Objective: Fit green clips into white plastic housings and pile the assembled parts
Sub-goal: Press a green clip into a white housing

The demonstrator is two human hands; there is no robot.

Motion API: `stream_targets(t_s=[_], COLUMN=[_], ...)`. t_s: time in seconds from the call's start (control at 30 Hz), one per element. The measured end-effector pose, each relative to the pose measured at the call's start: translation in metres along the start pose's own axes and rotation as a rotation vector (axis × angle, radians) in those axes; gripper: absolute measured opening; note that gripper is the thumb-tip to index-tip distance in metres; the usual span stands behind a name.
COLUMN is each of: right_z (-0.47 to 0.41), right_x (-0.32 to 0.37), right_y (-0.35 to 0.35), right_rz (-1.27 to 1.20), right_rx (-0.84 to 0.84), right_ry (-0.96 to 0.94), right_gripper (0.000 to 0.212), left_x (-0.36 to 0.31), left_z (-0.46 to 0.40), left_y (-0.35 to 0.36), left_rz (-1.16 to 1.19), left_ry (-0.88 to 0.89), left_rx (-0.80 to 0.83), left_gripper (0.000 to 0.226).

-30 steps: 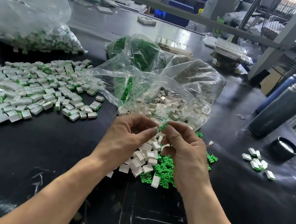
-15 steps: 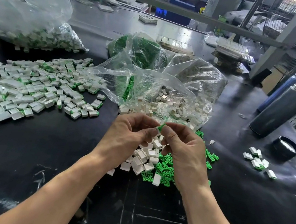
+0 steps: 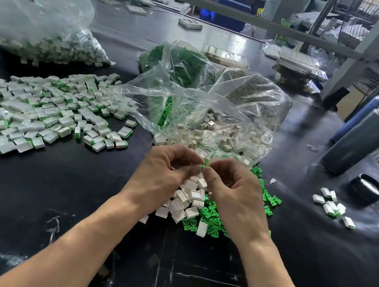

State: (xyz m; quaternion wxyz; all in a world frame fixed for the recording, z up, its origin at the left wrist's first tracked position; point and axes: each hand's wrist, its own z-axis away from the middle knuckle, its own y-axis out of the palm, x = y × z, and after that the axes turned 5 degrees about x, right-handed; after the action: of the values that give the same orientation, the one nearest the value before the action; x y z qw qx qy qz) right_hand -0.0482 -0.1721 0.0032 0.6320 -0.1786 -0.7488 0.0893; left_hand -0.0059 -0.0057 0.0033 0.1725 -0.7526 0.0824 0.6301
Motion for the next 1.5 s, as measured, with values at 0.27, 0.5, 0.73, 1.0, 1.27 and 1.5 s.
stream_targets(t_s=[0.27, 0.5, 0.73, 1.0, 1.27, 1.5], right_z=[0.0, 0.002, 0.002, 0.002, 0.002, 0.0], right_x=[-0.001, 0.001, 0.001, 0.001, 0.002, 0.005], right_y=[0.002, 0.014, 0.015, 0.013, 0.009, 0.006], right_rz=[0.016, 0.002, 0.024, -0.001, -0.191, -0.338], right_rx=[-0.019, -0.1, -0.11, -0.097, -0.093, -0.09], right_ry=[-0.026, -0.038, -0.062, -0.05, -0.035, 0.057], right_gripper=[0.01, 0.01, 0.015, 0.019, 0.02, 0.02], left_x=[-0.003, -0.006, -0.006, -0.008, -0.01, -0.009], left_z=[0.001, 0.001, 0.002, 0.001, 0.0, 0.001], left_y=[-0.006, -0.006, -0.002, -0.002, 0.0, 0.002], left_rz=[-0.073, -0.079, -0.071, -0.074, 0.003, 0.021], left_ry=[-0.006, -0.001, 0.015, 0.018, 0.001, 0.017], left_rx=[0.009, -0.006, -0.045, -0.029, -0.032, -0.039], left_gripper=[0.008, 0.008, 0.014, 0.017, 0.01, 0.01])
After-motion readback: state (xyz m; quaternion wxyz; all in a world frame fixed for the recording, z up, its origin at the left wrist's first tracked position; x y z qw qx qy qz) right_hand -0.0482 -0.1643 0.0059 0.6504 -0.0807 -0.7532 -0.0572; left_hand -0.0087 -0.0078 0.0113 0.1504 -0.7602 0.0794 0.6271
